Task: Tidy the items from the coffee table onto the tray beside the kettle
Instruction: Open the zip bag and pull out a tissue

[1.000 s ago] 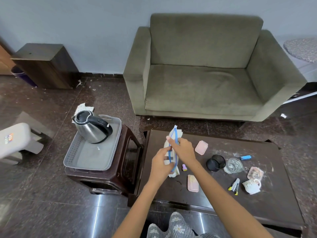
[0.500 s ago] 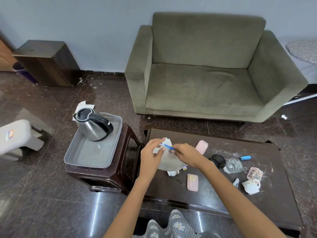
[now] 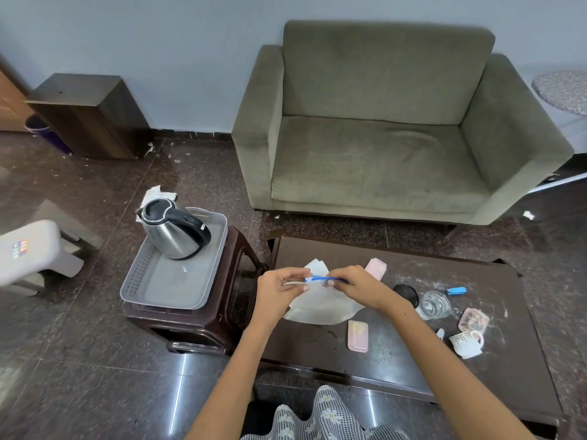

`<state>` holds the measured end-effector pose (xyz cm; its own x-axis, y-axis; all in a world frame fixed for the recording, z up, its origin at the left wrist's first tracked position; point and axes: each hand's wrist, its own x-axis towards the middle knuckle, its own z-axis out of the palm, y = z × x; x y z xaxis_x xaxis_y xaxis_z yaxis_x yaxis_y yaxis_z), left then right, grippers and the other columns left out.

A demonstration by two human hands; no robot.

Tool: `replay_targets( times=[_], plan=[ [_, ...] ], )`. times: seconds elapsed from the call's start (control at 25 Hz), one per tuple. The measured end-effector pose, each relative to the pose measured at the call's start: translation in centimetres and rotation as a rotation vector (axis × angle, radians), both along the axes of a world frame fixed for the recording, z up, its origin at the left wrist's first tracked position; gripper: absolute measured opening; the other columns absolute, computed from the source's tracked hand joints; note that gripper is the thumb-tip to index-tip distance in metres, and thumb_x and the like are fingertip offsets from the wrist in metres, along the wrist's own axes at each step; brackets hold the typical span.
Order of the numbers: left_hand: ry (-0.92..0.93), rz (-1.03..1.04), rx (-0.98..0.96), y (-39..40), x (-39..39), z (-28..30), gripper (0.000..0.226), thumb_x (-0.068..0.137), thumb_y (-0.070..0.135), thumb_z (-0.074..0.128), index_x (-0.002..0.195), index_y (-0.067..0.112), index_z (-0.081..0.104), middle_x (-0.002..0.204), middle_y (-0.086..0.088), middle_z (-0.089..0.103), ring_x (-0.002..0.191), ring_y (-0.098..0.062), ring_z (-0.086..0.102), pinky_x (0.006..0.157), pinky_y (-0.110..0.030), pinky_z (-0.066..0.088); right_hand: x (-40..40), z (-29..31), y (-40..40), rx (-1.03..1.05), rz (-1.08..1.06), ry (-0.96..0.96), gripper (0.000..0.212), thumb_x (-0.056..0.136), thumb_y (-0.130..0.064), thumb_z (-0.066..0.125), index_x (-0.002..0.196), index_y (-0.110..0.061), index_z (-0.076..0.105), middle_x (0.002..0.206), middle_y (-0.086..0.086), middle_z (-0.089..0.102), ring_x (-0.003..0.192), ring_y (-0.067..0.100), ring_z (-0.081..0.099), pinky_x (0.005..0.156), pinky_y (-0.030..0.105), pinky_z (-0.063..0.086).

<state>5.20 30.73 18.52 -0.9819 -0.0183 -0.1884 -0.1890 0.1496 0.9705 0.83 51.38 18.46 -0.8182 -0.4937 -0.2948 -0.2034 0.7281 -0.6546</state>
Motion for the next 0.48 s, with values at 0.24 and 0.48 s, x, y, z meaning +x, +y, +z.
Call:
replay_targets(
  times=[0.24, 0.48],
  plan=[
    [0.113, 0.018, -0.077, 0.3, 0.0, 0.9, 0.014, 0.074, 0.009, 0.078, 0.086, 0.017, 0.077, 0.081, 0.005, 0.075, 0.079, -0.008, 0.072, 0.076, -0.021, 0.056, 1.1, 1.1, -1.1, -0.280, -0.117, 0.041, 0.014, 0.084, -0.026, 0.069, 0.097, -0.020, 0.071, 0.089, -0.010, 0.069, 0.084, 0.011, 0.064, 0.078, 0.026, 0.051],
    [0.103, 0.048, -0.083, 0.7, 0.4, 0.6, 0.010, 0.075, 0.009, 0.077, 0.084, 0.014, 0.077, 0.077, -0.002, 0.076, 0.073, -0.013, 0.072, 0.073, -0.031, 0.059, 1.8, 0.8, -2.6, -0.473, -0.255, 0.002, 0.011, 0.080, -0.019, 0.073, 0.090, -0.014, 0.074, 0.085, -0.005, 0.072, 0.072, 0.001, 0.065, 0.067, 0.014, 0.049]
  ],
)
